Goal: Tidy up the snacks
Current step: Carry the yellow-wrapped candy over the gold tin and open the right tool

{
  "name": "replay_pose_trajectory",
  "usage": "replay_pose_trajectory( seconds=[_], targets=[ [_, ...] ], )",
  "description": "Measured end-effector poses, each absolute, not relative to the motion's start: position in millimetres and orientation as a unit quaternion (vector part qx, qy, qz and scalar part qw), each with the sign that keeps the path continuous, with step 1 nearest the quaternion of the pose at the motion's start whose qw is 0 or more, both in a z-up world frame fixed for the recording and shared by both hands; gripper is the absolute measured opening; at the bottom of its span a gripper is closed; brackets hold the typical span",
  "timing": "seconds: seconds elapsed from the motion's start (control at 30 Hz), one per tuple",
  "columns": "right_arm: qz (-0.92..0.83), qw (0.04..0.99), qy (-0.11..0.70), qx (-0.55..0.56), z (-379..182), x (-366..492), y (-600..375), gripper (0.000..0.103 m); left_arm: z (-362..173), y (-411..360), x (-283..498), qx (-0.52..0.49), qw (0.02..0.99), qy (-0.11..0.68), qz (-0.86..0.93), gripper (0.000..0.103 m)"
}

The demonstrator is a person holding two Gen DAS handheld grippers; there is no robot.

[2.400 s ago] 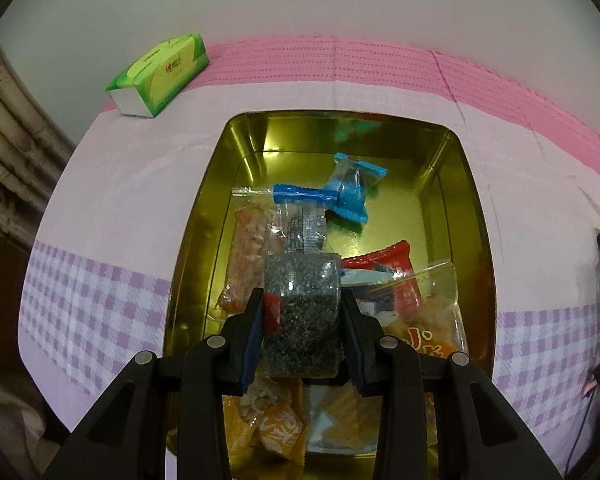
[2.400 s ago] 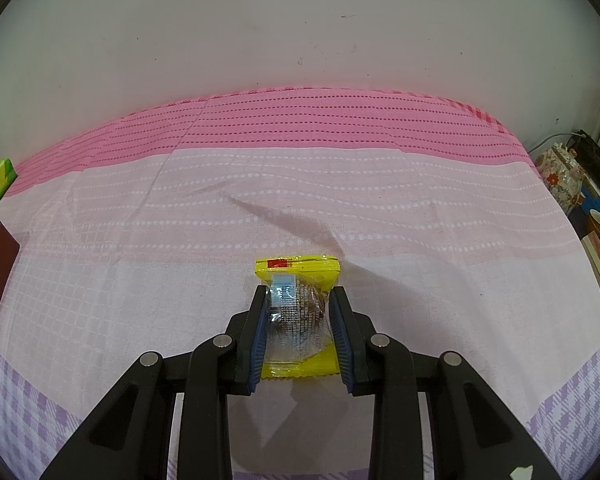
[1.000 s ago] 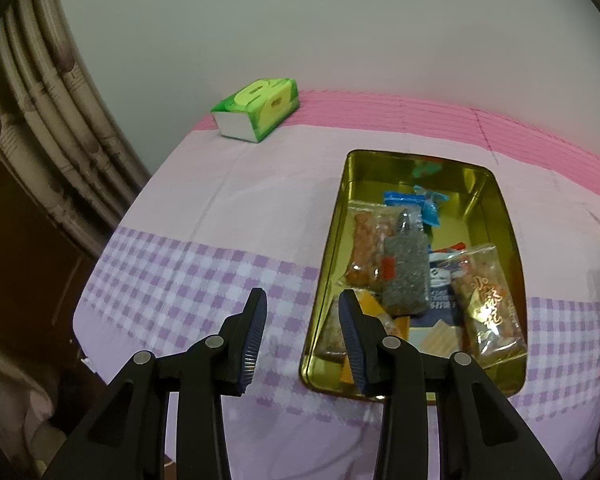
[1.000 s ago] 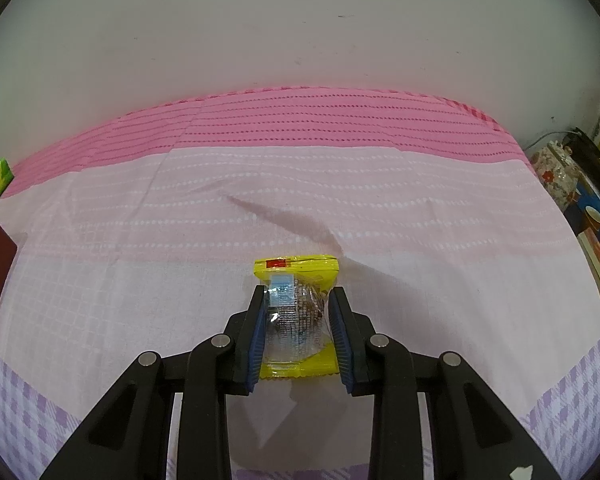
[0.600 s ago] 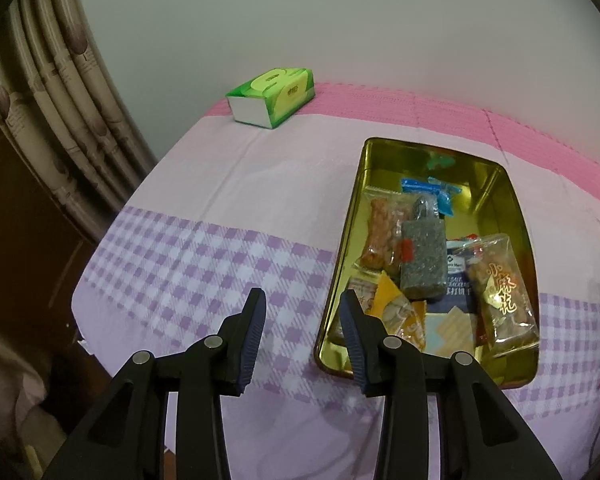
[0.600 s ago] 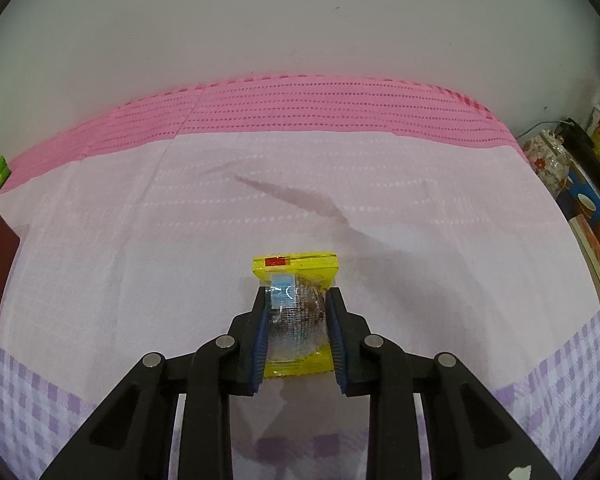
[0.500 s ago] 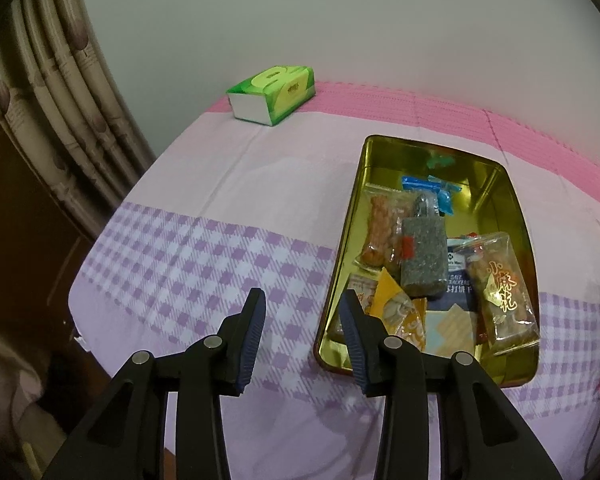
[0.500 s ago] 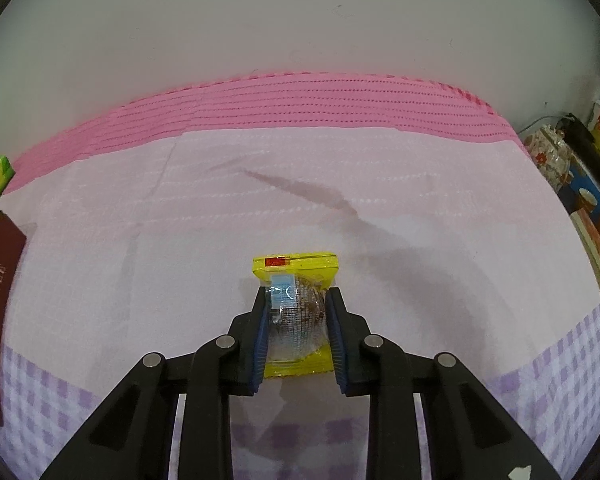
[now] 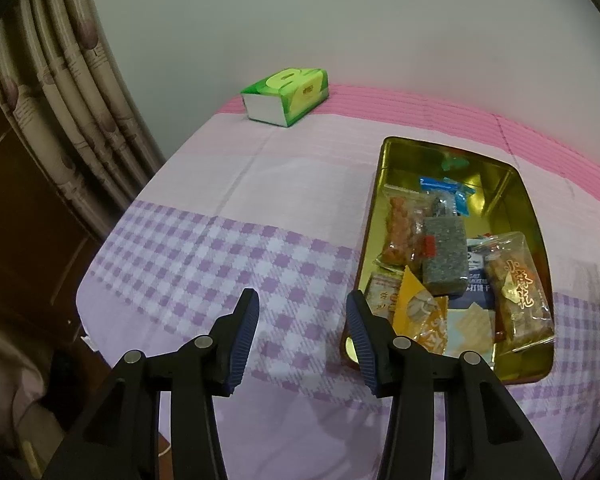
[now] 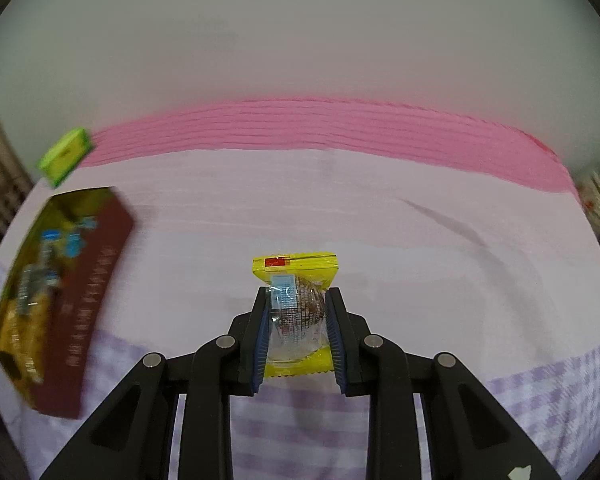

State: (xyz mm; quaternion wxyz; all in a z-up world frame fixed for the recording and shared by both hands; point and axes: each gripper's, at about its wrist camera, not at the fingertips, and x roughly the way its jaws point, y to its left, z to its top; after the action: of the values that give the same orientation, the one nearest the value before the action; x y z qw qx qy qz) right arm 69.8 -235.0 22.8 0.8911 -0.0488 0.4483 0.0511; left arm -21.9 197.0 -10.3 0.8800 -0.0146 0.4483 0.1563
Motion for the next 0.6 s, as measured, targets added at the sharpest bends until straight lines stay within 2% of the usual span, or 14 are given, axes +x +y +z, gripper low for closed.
replay_pose_trajectory(
  seconds=[0.3, 0.6],
  targets=[
    [0.15, 0.879, 0.444, -0.081, 32.4, 51.2, -127.2, 0.024, -11.6, 200.1, -25.3, -0.012, 0.877, 0.451, 0.167, 0.047],
    [0.19, 0.869, 0.445, -0.107, 29.4, 45.3, -67.0, 0.024, -11.4, 207.0, -28.2, -0.019, 0.874, 0.456, 0.17, 0.047]
  ],
)
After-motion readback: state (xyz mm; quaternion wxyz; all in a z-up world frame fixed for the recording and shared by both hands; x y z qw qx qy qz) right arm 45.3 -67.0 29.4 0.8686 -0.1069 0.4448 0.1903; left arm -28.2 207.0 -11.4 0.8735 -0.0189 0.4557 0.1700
